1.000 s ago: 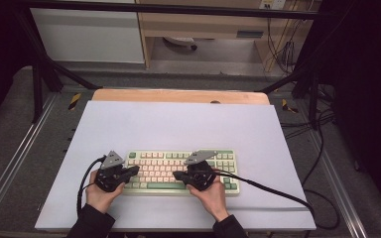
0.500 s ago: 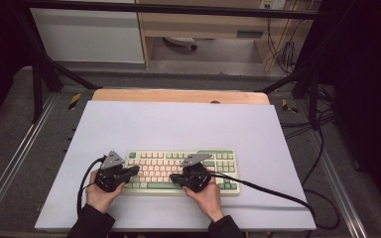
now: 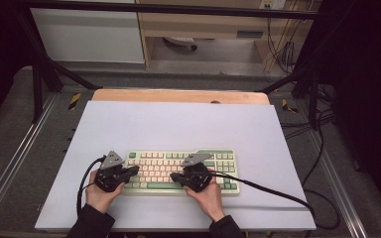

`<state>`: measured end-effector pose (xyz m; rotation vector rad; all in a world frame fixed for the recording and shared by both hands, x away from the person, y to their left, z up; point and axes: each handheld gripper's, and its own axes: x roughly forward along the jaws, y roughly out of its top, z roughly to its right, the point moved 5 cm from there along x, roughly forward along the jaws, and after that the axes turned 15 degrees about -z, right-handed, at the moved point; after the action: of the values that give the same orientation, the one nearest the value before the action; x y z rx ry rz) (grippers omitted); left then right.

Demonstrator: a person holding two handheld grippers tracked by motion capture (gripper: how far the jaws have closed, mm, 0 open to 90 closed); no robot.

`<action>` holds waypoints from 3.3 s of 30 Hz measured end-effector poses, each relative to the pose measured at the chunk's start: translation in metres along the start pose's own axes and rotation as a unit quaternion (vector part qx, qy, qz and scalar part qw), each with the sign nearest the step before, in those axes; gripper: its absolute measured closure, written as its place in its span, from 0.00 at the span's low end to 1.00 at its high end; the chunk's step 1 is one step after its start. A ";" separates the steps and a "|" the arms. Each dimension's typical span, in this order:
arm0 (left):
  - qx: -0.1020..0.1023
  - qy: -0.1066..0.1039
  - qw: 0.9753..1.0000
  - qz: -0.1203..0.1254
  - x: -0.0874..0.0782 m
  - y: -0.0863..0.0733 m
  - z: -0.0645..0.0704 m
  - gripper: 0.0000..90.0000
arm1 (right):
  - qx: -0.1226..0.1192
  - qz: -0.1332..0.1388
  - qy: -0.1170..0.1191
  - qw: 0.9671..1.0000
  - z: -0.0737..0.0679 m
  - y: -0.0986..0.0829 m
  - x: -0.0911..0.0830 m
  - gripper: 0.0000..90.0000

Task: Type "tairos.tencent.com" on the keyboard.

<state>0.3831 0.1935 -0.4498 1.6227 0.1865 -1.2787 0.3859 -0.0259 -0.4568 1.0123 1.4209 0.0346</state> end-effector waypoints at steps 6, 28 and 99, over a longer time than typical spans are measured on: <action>0.001 -0.001 1.000 0.000 0.000 0.000 0.001 1.00 | -0.004 0.001 -0.014 1.000 0.004 0.002 -0.013 1.00; 0.019 -0.012 1.000 -0.003 0.005 0.006 0.017 1.00 | 0.025 0.010 -0.033 0.999 0.028 -0.020 -0.039 1.00; 0.045 -0.022 0.999 -0.016 0.014 0.012 0.035 1.00 | 0.033 0.015 -0.034 0.999 0.033 -0.032 -0.046 1.00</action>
<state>0.3742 0.1550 -0.4510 1.6715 0.1298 -1.3621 0.3856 -0.0894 -0.4449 1.0799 1.3518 -0.0256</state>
